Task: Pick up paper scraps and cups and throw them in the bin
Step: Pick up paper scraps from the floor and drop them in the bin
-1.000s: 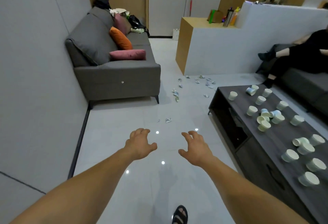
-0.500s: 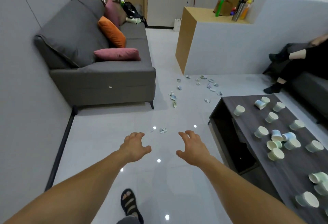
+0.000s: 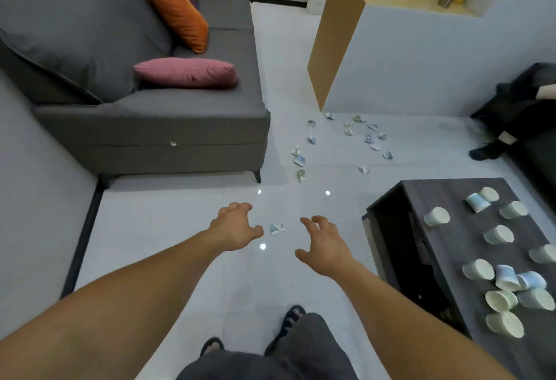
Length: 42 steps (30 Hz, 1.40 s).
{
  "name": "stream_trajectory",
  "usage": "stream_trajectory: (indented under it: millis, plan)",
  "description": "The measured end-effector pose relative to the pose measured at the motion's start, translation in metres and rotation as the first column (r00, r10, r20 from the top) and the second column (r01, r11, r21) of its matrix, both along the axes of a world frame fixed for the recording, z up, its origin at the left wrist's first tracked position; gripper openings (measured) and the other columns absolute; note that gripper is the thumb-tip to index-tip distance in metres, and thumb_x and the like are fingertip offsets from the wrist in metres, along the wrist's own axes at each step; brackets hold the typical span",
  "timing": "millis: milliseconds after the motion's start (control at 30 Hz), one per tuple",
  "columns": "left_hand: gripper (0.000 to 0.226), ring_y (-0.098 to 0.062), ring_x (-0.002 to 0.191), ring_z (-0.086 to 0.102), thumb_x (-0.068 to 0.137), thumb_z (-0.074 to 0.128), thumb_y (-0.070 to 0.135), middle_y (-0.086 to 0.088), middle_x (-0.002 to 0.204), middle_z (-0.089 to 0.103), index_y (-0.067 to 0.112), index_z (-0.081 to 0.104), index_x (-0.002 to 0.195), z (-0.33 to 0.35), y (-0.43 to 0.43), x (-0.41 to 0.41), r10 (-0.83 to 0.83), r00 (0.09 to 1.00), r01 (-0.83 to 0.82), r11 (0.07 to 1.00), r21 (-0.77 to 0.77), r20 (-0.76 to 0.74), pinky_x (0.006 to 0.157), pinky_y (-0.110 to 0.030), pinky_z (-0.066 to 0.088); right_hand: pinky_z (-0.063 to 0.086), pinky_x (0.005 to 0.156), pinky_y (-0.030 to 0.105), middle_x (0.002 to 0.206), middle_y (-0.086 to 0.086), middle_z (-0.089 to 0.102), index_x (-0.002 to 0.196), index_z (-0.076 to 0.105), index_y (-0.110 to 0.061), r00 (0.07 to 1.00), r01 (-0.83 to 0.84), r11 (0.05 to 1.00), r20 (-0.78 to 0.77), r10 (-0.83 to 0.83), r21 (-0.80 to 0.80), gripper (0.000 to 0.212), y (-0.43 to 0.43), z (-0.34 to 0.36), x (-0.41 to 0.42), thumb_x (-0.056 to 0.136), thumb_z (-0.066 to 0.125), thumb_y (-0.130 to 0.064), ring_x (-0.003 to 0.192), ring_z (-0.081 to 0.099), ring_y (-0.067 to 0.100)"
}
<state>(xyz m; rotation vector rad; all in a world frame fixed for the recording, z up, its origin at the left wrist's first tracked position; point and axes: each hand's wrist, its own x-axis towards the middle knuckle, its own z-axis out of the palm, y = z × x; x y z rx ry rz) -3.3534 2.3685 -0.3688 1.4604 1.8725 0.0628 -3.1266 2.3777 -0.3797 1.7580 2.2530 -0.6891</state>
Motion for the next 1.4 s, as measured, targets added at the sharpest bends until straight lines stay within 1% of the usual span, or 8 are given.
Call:
stream_trajectory:
  millis: [167,367,533,667,900,1033,1200,1400]
  plan:
    - [0.072,-0.027,0.139,0.026,0.086,0.056,0.049,-0.004,0.153,0.030,0.021,0.029,0.147,-0.034,0.085,0.001,0.046,0.997,-0.051,0.996,-0.077,-0.067,0.108,-0.043,0.033,0.039,0.107,0.041,0.157,0.003,0.017,0.152,0.021,-0.026,0.997,-0.075,0.994,-0.004,0.075,-0.077,0.075,0.104,-0.042,-0.004,0.090,0.060,-0.040,0.140,0.022,0.025]
    - [0.070,-0.028,0.138,0.028,0.086,0.058,0.044,-0.007,0.151,0.032,0.019,0.032,0.146,-0.105,0.179,0.010,0.226,0.973,-0.231,0.952,-0.203,-0.045,0.107,-0.043,0.036,0.042,0.103,0.042,0.155,0.003,0.020,0.152,0.022,-0.026,0.988,-0.150,0.973,0.002,0.152,-0.175,0.074,0.236,-0.128,0.003,0.090,0.060,-0.041,0.138,0.026,0.025]
    - [0.071,-0.027,0.138,0.030,0.088,0.058,0.044,-0.007,0.152,0.030,0.018,0.030,0.148,-0.214,0.229,0.015,0.292,0.956,-0.284,0.895,-0.343,-0.030,0.109,-0.041,0.034,0.044,0.101,0.041,0.153,0.002,0.021,0.151,0.021,-0.027,0.971,-0.213,0.935,0.046,0.234,-0.283,0.074,0.314,-0.240,0.006,0.089,0.060,-0.041,0.136,0.027,0.025]
    - [0.072,-0.025,0.137,0.031,0.088,0.056,0.047,-0.006,0.152,0.030,0.019,0.028,0.148,-0.339,0.258,0.015,0.240,0.970,-0.230,0.890,-0.393,-0.023,0.108,-0.038,0.033,0.044,0.098,0.041,0.153,0.003,0.022,0.151,0.021,-0.027,0.947,-0.282,0.909,0.061,0.314,-0.307,0.077,0.356,-0.363,-0.007,0.088,0.062,-0.039,0.134,0.029,0.026]
    - [0.069,-0.022,0.131,0.039,0.086,0.057,0.051,-0.003,0.146,0.037,0.025,0.033,0.145,-0.572,0.271,0.014,0.232,0.973,-0.211,0.887,-0.410,0.002,0.098,-0.033,0.036,0.046,0.094,0.042,0.149,0.003,0.024,0.149,0.021,-0.027,0.915,-0.318,0.867,0.117,0.387,-0.383,0.082,0.361,-0.605,-0.007,0.084,0.068,-0.041,0.132,0.031,0.027]
    - [0.070,-0.024,0.122,0.049,0.085,0.059,0.050,-0.004,0.142,0.042,0.023,0.035,0.144,-0.656,0.251,0.023,0.317,0.948,-0.279,0.866,-0.414,0.025,0.093,-0.033,0.039,0.047,0.088,0.042,0.146,0.005,0.025,0.147,0.021,-0.027,0.862,-0.378,0.848,0.192,0.468,-0.371,0.085,0.342,-0.695,0.002,0.081,0.071,-0.042,0.127,0.036,0.029]
    - [0.066,-0.021,0.124,0.048,0.085,0.060,0.047,-0.002,0.140,0.046,0.021,0.038,0.142,-0.698,0.228,0.042,0.437,0.893,-0.374,0.853,-0.364,0.105,0.102,-0.034,0.039,0.048,0.069,0.038,0.128,0.012,0.040,0.138,0.036,-0.016,0.875,-0.402,0.894,0.206,0.439,-0.199,0.064,0.325,-0.746,0.003,0.083,0.067,-0.028,0.106,0.049,0.030]
    - [0.068,-0.010,0.121,0.047,0.086,0.063,0.044,0.007,0.143,0.044,0.026,0.034,0.145,-0.691,0.233,0.046,0.505,0.833,-0.417,0.842,-0.341,0.228,0.093,-0.021,0.034,0.046,0.067,0.033,0.117,0.009,0.049,0.129,0.047,-0.012,0.942,-0.327,0.918,-0.003,0.335,-0.224,0.057,0.322,-0.735,-0.010,0.079,0.069,-0.029,0.097,0.056,0.028]
